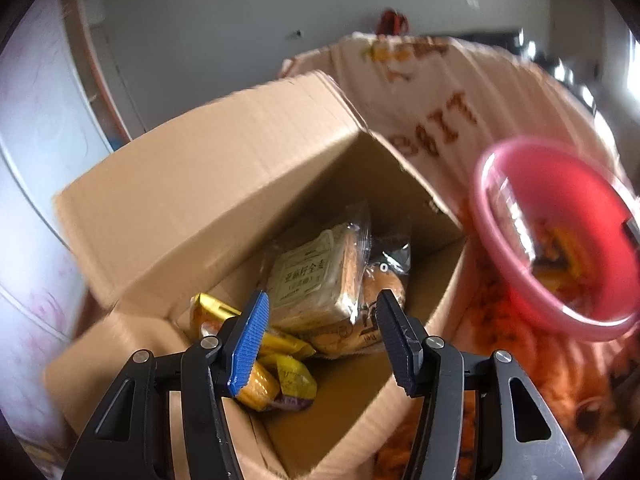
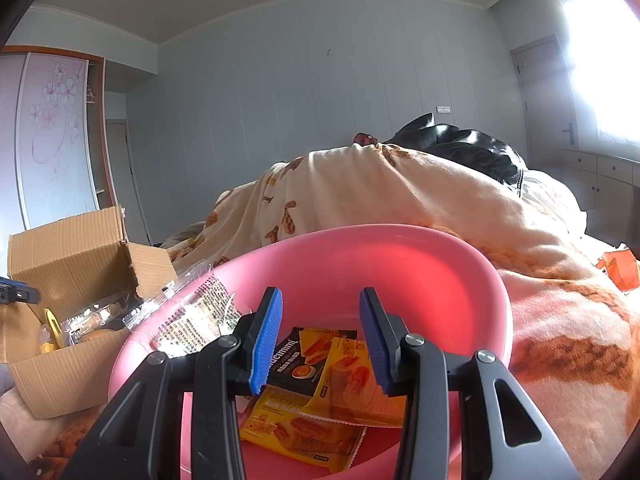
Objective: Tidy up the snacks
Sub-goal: 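Reach the left gripper into the box and grasp a clear-wrapped bread bar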
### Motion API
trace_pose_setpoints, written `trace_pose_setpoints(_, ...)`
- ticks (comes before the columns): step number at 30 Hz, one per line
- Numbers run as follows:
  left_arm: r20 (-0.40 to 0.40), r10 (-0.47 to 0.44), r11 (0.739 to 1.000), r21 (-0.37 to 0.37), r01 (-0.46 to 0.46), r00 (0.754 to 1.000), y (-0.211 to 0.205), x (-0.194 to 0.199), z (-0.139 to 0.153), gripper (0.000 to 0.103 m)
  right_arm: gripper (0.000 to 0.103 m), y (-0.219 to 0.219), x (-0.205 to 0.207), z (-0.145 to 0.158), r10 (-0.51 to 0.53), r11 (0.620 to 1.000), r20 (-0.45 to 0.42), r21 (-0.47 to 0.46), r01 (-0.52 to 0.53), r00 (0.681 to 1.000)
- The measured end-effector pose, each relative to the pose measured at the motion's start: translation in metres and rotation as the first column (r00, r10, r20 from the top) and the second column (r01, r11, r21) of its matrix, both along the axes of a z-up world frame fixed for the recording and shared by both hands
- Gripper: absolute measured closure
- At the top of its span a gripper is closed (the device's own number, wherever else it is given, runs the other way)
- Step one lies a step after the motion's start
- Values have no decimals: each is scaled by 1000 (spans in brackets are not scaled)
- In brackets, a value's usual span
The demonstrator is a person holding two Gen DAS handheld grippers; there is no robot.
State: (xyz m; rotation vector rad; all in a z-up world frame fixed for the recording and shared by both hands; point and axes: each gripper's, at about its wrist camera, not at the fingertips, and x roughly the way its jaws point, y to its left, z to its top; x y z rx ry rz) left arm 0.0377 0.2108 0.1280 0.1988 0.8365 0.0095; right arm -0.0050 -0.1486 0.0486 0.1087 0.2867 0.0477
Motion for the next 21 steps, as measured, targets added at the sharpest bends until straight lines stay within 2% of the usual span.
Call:
trace_pose_setpoints(4, -12, 30, 995, 98, -28, 999, -16, 28, -12, 50, 66, 0, 0, 0, 0, 1000, 0, 0, 0, 1000)
trace_pose_setpoints(6, -42, 28, 991, 130, -22, 999, -22, 41, -21, 50, 66, 0, 0, 0, 0, 1000, 0, 0, 0, 1000)
trace_pose_setpoints(11, -148, 16, 993, 115, 2, 989, -19, 64, -36, 50, 66, 0, -1, 1, 1, 1000, 2, 5, -1, 1000)
trace_pose_setpoints(13, -163, 28, 990, 138, -6, 986, -16, 68, -41, 50, 66, 0, -1, 1, 0, 1000, 2, 6, 0, 1000)
trace_pose_setpoints(17, -210, -6, 994, 108, 29, 978, -14, 80, -36, 50, 66, -4, -6, 4, -4, 1000, 10, 31, 4, 1000)
trace_pose_setpoints(18, -216, -14, 990, 137, 45, 976, -16, 83, -32, 50, 66, -5, -8, 5, -3, 999, 12, 43, 2, 1000)
trace_pose_setpoints(19, -223, -24, 977, 202, 70, 975, -20, 87, -24, 50, 66, -6, -9, 6, 2, 999, 10, 45, -3, 1000)
trace_pose_setpoints(21, -215, -66, 941, 311, 133, 974, -30, 92, -3, 52, 62, -5, -9, 7, 12, 999, 1, 40, -12, 1000)
